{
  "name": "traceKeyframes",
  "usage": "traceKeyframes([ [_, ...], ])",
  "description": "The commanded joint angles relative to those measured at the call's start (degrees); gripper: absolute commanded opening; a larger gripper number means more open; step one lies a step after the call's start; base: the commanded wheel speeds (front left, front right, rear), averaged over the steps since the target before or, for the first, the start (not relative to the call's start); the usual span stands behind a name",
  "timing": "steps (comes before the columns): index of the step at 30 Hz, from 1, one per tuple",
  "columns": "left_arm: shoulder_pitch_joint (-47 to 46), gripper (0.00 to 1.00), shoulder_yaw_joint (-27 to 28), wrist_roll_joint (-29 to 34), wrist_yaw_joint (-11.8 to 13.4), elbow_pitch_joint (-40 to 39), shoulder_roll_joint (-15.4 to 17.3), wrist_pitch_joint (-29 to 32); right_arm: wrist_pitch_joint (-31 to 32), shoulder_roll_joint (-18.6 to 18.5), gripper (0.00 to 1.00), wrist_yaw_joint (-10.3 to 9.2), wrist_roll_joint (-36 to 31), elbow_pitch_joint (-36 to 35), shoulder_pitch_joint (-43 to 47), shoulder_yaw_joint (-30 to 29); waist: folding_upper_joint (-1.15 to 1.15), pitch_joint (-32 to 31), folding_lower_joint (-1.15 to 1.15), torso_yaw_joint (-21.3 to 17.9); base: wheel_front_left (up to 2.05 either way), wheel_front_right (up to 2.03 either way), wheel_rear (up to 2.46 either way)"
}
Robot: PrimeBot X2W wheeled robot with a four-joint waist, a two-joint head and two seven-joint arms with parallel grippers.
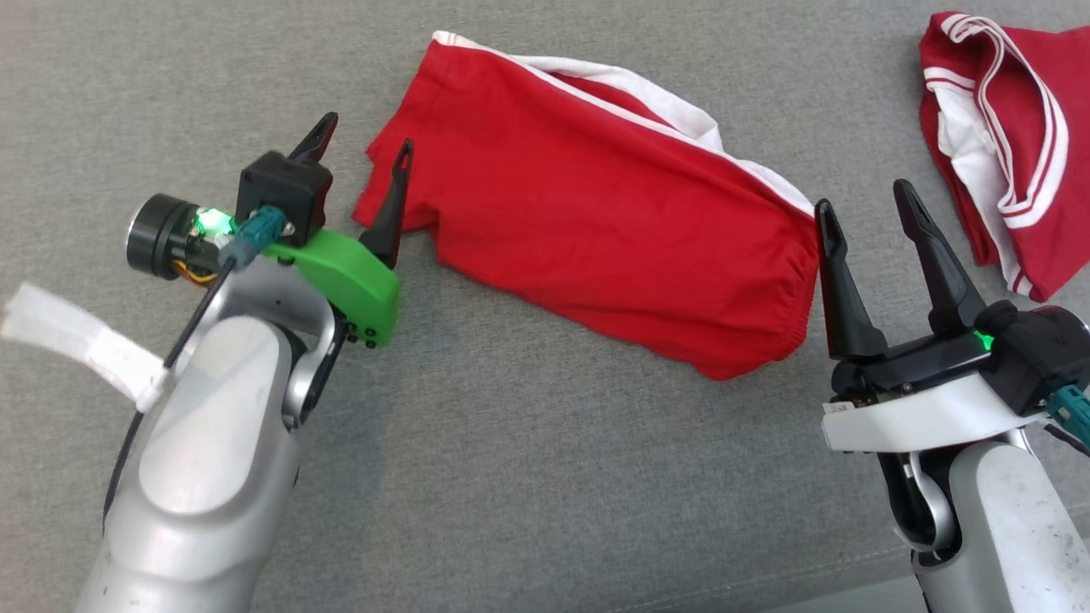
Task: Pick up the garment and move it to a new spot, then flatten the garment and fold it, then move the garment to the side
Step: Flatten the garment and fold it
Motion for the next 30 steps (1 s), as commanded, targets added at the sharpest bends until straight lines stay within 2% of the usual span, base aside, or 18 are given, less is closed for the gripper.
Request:
traceKeyframes([
  [1, -2.7, 1.0, -0.3, -0.7, -0.7, 2.9, 0.6, 1.1, -0.5, 0.3, 1.0, -0.07, 0.5, 0.5, -1.0, 0.5, 0.0, 2.5, 0.0, -2.9, 0.0, 0.0, 0.0],
  [5, -7.9, 1.0, -2.2, -1.2, -2.2, 12.7, 1.6, 4.3, -1.4, 0.9, 1.0, -0.07, 0.8, 2.0, -1.6, 0.9, 0.0, 3.9, 0.0, -4.9, 0.0, 0.0, 0.0],
  [10, -11.5, 1.0, -4.1, -1.0, -2.6, 21.7, 2.7, 7.7, -2.2, 1.4, 1.0, -0.06, 1.1, 3.4, -1.9, 0.8, 0.0, 4.5, 0.0, -5.9, 0.0, 0.0, 0.0],
  [11, -11.6, 0.27, -4.2, -1.4, -2.6, 23.2, 2.5, 8.1, -2.4, 1.4, 1.0, -0.06, 1.2, 3.7, -2.0, 0.8, 0.0, 4.5, 0.0, -6.0, 0.0, 0.0, 0.0],
  [12, -11.5, 0.0, -4.4, -1.5, -2.6, 24.1, 2.4, 8.4, -2.5, 1.4, 1.0, -0.06, 1.2, 3.8, -2.0, 0.7, 0.0, 4.5, 0.0, -6.0, 0.0, 0.0, 0.0],
  [16, -10.3, 0.0, -4.7, -2.1, -2.5, 25.0, 2.3, 6.8, -2.7, 1.4, 1.0, -0.06, 0.7, 4.1, -2.1, 0.1, 0.0, 3.8, 0.0, -5.4, 0.0, 0.0, 0.0],
  [21, -5.5, 0.0, -3.3, -3.5, 0.1, 21.5, 2.5, 2.9, -2.7, 1.1, 1.0, -0.06, 0.5, 4.2, -1.3, -0.3, 0.0, 2.1, 0.0, -3.9, 0.0, 0.0, 0.0],
  [25, 2.1, 0.0, -1.5, -5.6, 2.6, 14.6, 3.0, 1.1, -2.2, 0.7, 1.0, -0.06, 0.4, 4.3, 0.5, -1.0, 0.0, 0.0, 0.0, -2.3, 0.0, 0.0, 0.0],
  [30, 14.1, 0.0, 0.8, -8.5, 6.1, 4.6, 4.3, 2.4, -1.2, 0.8, 1.0, -0.06, 0.5, 3.6, 3.2, -1.8, 0.0, -2.8, 0.0, -0.6, 0.0, 0.0, 0.0],
])
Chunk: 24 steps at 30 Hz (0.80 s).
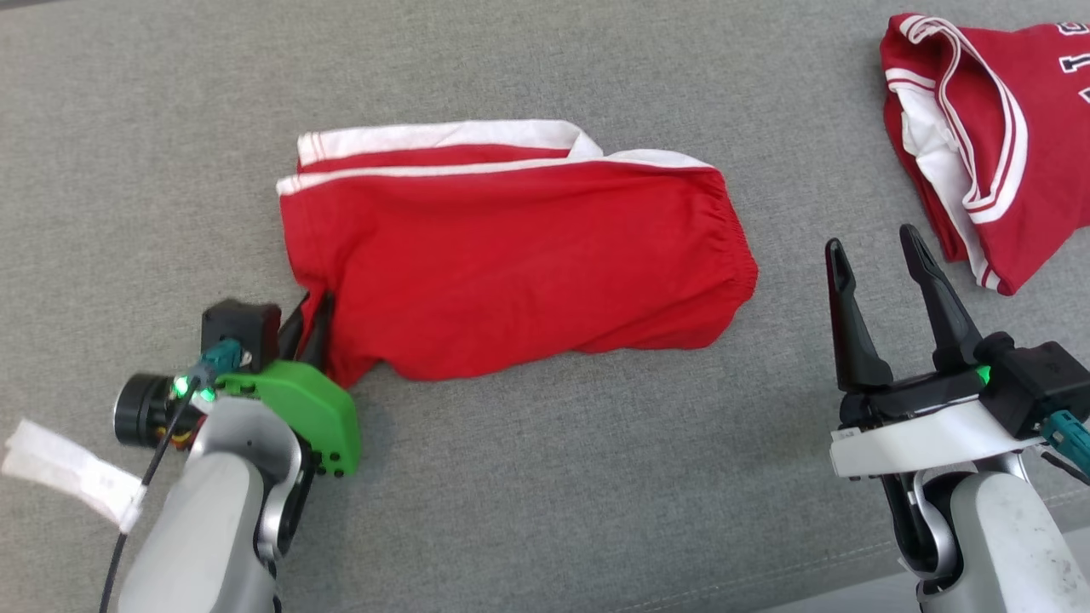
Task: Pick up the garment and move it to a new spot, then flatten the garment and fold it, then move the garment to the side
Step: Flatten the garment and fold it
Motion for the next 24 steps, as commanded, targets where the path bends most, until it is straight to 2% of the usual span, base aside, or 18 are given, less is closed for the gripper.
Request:
traceKeyframes([
  [1, 3.9, 0.0, 0.5, -0.9, 1.0, -1.2, 0.8, 1.0, 0.4, -0.1, 1.0, -0.06, 0.0, -0.4, 1.1, -0.3, 0.0, -2.3, 0.0, 1.7, 0.0, 0.0, 0.0],
  [5, 9.1, 0.0, 0.9, -1.9, 2.7, -7.5, 0.8, 1.9, 1.3, -0.2, 1.0, -0.06, -0.1, -1.6, 2.9, -0.9, 0.0, -3.3, 0.0, 2.4, 0.0, 0.0, 0.0],
  [6, 9.8, 0.46, 1.1, -2.0, 3.2, -8.9, 0.6, 1.3, 1.5, -0.3, 1.0, -0.07, -0.1, -2.0, 3.2, -1.0, 0.0, -3.6, 0.0, 2.5, 0.0, 0.0, 0.0],
  [7, 10.3, 1.0, 1.5, -2.3, 3.6, -9.9, 0.2, 0.3, 1.8, -0.4, 1.0, -0.06, -0.2, -2.3, 3.5, -1.0, 0.0, -3.8, 0.0, 2.5, 0.0, 0.0, 0.0],
  [16, 12.9, 1.0, 5.9, 0.5, 8.9, -16.2, -1.8, -16.9, 4.3, -1.1, 1.0, -0.07, -1.1, -6.5, 4.9, -1.1, 0.0, -6.6, 0.0, 3.1, 0.0, 0.0, 0.0],
  [20, 14.2, 1.0, 7.2, 1.7, 10.8, -18.2, -1.3, -19.4, 5.5, -1.3, 1.0, -0.06, -1.0, -7.5, 5.4, -1.0, 0.0, -8.2, 0.0, 3.5, 0.0, 0.0, 0.0],
  [24, 17.6, 1.0, 7.2, 2.4, 11.9, -21.6, -0.6, -18.8, 6.5, -1.4, 1.0, -0.06, -0.8, -8.2, 6.7, -0.9, 0.0, -9.8, 0.0, 3.8, 0.0, 0.0, 0.0],
])
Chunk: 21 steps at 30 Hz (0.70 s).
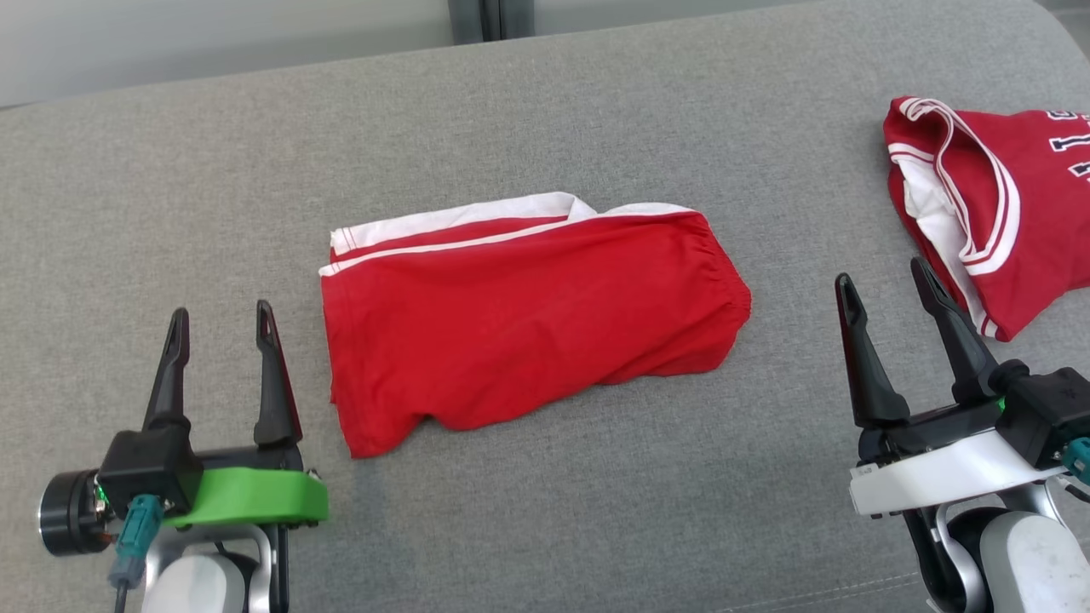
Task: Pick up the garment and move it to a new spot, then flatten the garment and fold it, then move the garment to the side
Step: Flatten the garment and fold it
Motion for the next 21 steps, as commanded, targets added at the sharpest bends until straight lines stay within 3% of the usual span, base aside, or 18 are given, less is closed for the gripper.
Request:
traceKeyframes([
  [1, 1.5, 1.0, -0.1, 0.5, 0.3, -0.8, 0.5, 0.5, 0.2, -0.2, 1.0, -0.05, 0.1, -0.2, 0.7, -0.2, 0.0, -0.8, 0.0, 0.3, 0.0, 0.0, 0.0],
  [14, 2.9, 1.0, -1.4, 1.4, 1.0, -4.4, 1.9, 3.2, 0.8, -0.5, 1.0, -0.05, 0.7, 0.7, 1.1, -1.1, 0.0, -0.6, 0.0, 0.7, 0.0, 0.0, 0.0],
  [21, -0.6, 1.0, -2.5, 2.4, 0.7, -5.9, 1.8, 2.9, 1.8, -2.0, 1.0, -0.05, 1.2, 2.4, -1.3, -0.5, 0.0, 3.8, 0.0, 2.3, 0.0, 0.0, 0.0],
])
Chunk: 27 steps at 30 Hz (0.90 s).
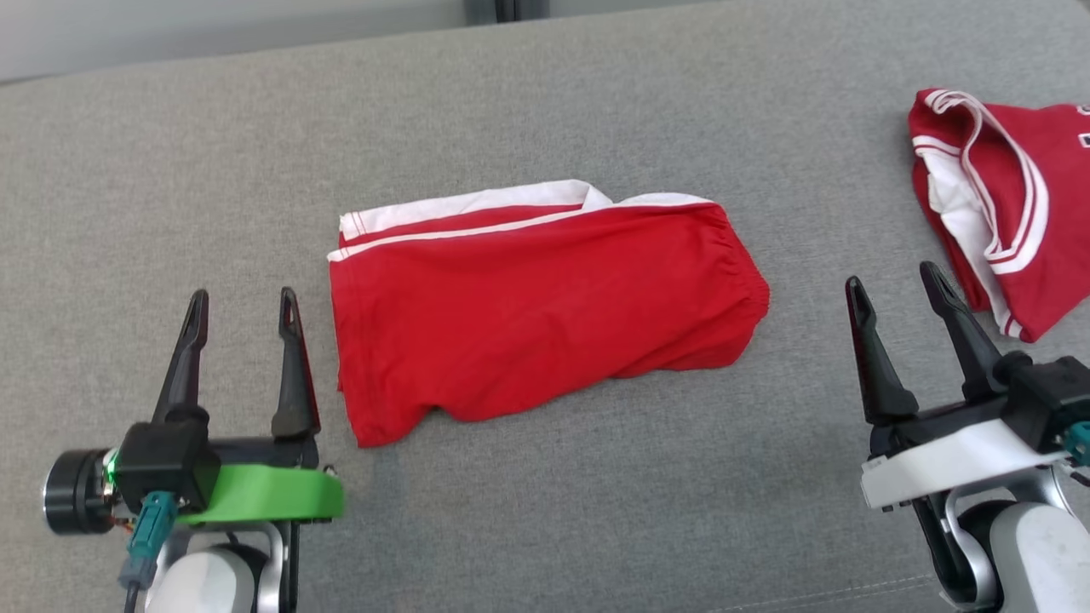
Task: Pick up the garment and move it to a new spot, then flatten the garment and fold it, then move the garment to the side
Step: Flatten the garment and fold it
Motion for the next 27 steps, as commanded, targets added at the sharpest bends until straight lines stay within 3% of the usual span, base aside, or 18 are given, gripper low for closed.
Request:
traceKeyframes([
  [1, -2.1, 1.0, -0.2, 0.7, -0.2, -0.5, -0.1, -0.4, 0.2, -0.6, 1.0, -0.05, 0.6, 1.1, -1.6, 0.6, 0.0, 3.2, 0.0, 1.5, 0.0, 0.0, 0.0],
  [7, -6.3, 1.0, -2.0, 1.3, -1.3, 0.1, -0.9, -1.0, 0.0, -1.9, 1.0, -0.05, 1.8, 9.7, -6.9, 4.3, 0.0, 8.3, 0.0, 4.1, 0.0, 0.0, 0.0],
  [14, -9.5, 1.0, -3.4, 1.4, -2.5, 3.0, -1.9, -2.1, -1.7, 0.0, 1.0, -0.05, 5.1, 21.7, -12.0, 8.1, 0.0, 10.2, 0.0, 5.7, 0.0, 0.0, 0.0],
  [24, -10.6, 1.0, -4.0, 1.4, -2.4, 4.8, -2.1, -2.8, -3.6, 2.8, 1.0, 0.08, 11.0, 29.9, -15.5, 16.8, 0.0, 10.1, 0.0, 5.4, 0.0, 0.0, 0.0],
  [25, -10.6, 1.0, -4.1, 1.4, -2.3, 4.8, -2.1, -2.9, -3.7, 2.8, 0.95, 0.09, 11.4, 30.4, -15.8, 17.1, 0.0, 10.0, 0.0, 5.4, 0.0, 0.0, 0.0],
  [26, -10.7, 1.0, -4.2, 1.4, -2.3, 4.9, -2.1, -2.8, -3.0, 2.8, 0.37, 0.08, 12.3, 31.3, -15.9, 17.6, 0.0, 9.9, 0.0, 5.3, 0.0, 0.0, 0.0],
  [27, -10.7, 1.0, -4.3, 1.4, -2.2, 5.0, -2.2, -2.8, -2.6, 2.8, 0.15, 0.08, 12.7, 31.9, -16.0, 18.1, 0.0, 9.9, 0.0, 5.3, 0.0, 0.0, 0.0],
])
